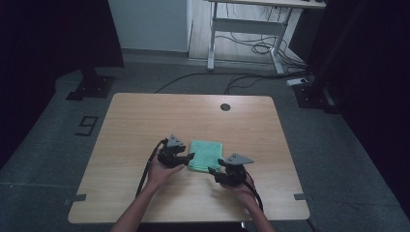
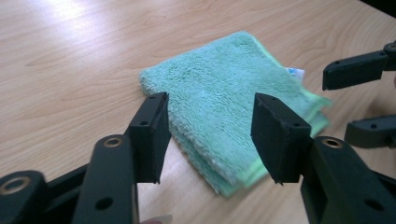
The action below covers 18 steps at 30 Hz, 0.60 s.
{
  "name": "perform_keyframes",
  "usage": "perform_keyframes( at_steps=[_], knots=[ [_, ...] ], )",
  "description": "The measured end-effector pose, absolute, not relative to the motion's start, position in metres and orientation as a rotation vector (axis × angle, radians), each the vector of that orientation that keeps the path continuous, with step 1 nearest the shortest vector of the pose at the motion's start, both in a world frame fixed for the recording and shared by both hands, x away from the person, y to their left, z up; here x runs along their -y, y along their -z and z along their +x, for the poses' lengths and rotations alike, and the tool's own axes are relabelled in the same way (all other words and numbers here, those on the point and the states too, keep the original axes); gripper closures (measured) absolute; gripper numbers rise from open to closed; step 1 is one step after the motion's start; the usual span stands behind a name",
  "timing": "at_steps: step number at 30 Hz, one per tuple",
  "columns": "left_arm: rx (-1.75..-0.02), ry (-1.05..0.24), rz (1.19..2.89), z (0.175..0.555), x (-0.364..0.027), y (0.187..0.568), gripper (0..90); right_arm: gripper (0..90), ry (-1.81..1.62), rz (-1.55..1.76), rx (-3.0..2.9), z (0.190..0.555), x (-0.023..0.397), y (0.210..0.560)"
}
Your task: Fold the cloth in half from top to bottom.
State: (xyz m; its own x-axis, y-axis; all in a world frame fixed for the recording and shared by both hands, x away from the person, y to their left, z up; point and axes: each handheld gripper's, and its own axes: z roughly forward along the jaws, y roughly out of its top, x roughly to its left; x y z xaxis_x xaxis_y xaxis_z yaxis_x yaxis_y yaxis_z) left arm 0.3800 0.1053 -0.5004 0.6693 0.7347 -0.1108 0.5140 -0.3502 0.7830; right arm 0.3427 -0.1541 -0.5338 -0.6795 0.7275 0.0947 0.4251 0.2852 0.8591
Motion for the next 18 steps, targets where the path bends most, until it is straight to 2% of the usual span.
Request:
perform_keyframes(
  at_steps=[9,18],
  knots=[
    [-0.931,-0.331,1.982,0.343,-0.121,0.5,43.2,41.9,-1.371,1.0,-2.229,0.323,0.157,0.524],
    [-0.932,-0.359,1.982,0.313,-0.136,0.509,40.8,42.0,-1.4,1.052,-2.19,0.307,0.179,0.532]
  ],
)
